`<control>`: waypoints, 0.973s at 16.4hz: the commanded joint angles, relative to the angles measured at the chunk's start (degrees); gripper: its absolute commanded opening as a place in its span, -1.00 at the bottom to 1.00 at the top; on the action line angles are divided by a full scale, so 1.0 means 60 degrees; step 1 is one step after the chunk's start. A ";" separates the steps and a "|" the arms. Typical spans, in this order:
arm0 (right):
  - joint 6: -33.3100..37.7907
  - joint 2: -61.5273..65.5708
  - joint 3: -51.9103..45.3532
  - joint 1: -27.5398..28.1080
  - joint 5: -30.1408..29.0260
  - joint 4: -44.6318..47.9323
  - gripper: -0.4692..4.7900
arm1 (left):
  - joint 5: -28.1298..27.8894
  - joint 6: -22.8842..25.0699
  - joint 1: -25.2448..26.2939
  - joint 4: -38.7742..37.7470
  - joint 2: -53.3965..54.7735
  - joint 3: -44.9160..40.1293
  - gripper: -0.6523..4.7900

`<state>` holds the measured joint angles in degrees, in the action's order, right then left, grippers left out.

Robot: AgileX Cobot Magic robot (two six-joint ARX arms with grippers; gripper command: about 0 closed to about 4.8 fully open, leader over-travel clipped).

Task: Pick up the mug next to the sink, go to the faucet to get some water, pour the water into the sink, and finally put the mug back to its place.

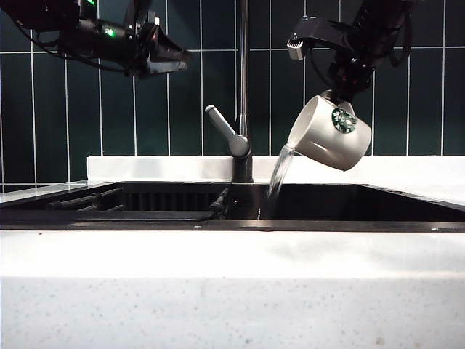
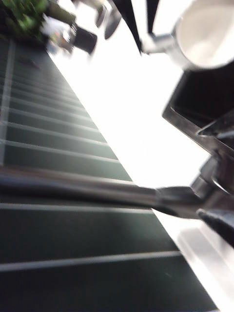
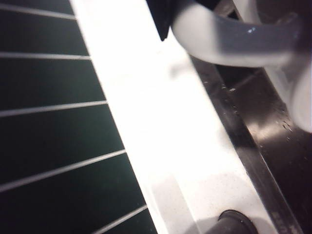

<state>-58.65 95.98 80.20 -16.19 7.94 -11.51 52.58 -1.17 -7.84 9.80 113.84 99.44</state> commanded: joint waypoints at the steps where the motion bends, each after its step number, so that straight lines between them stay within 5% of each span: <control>1: -0.2000 -0.0175 0.0120 -0.0091 0.0073 0.0659 -0.82 | -0.0084 0.0160 -0.0007 -0.0047 -0.0055 0.0011 -0.09; 8: -0.5122 -0.0146 0.0109 -0.0470 0.0637 0.1759 -0.82 | -0.0186 0.0444 -0.0007 -0.0918 -0.0051 0.0011 -0.09; 16: -0.6244 -0.0157 0.0109 -0.1304 0.1235 0.2386 -0.81 | -0.0117 -0.0135 -0.0175 -0.1428 -0.0058 0.0015 -0.09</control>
<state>-95.66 95.94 80.20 -23.94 14.52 0.01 51.44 -1.80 -8.95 1.04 113.86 99.42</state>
